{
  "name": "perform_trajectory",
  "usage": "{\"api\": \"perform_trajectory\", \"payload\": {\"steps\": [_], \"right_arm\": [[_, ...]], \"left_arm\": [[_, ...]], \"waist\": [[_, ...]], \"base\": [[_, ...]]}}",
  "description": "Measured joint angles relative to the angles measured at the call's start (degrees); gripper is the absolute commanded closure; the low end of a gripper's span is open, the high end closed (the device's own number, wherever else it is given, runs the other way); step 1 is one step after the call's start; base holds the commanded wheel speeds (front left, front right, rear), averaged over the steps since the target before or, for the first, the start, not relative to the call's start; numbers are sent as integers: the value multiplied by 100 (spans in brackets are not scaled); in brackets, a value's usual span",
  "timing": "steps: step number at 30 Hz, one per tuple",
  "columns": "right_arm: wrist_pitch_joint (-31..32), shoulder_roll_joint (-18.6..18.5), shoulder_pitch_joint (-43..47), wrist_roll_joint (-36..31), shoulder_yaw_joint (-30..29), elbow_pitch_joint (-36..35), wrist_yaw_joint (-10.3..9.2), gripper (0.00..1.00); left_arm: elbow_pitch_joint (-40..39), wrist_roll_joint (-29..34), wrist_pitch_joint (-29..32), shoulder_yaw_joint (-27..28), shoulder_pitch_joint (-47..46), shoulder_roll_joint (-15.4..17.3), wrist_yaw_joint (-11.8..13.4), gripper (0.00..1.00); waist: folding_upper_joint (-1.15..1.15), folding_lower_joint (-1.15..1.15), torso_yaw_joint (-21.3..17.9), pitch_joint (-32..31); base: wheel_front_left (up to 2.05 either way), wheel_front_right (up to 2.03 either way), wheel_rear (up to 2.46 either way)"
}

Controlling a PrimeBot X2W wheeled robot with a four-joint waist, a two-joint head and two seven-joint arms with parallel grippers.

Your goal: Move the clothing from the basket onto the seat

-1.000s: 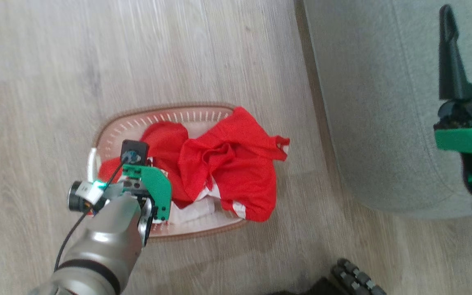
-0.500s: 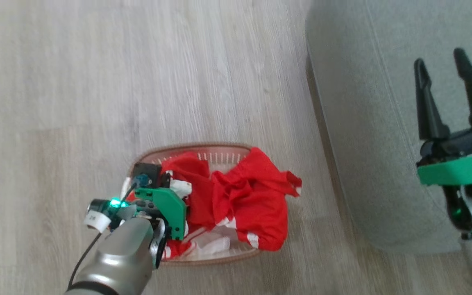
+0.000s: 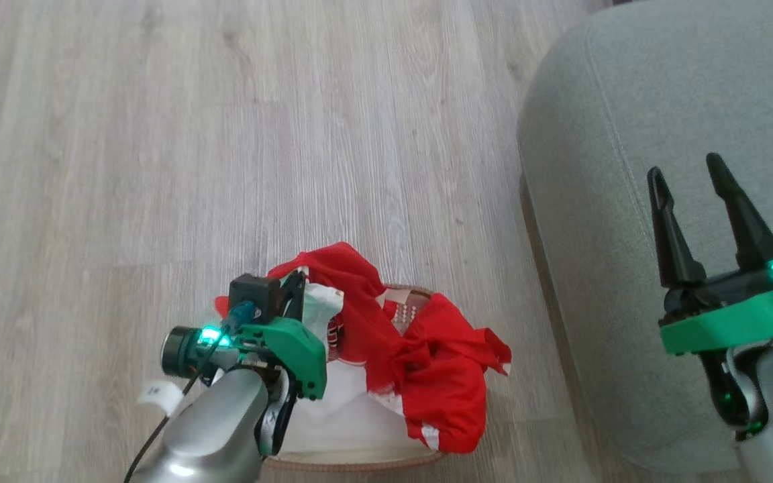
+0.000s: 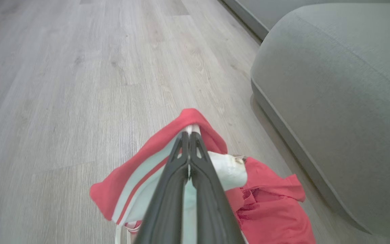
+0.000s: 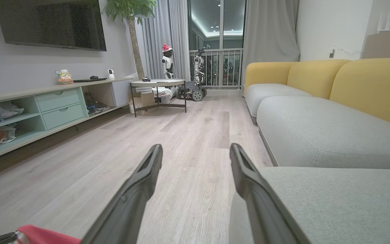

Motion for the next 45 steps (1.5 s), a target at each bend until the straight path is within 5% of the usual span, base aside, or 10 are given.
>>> {"api": "perform_trajectory", "payload": {"steps": [22, 36, 45], "right_arm": [[0, 127, 377, -100, 52, 85, 0, 0], [0, -67, 448, 214, 1129, -67, 0, 0], [0, -405, -483, 468, 2505, 85, 0, 0]], "left_arm": [[-3472, 555, 435, 307, 14, 937, 567, 100], [-4499, 753, 862, 140, -471, 1027, 609, 100], [-4469, 675, 864, -51, -547, 869, 409, 100]], "waist": [[0, 0, 124, -552], [0, 0, 177, -599], [0, 0, 303, -588]], "base": [[0, 0, 0], [0, 0, 0], [0, 0, 0]]}}
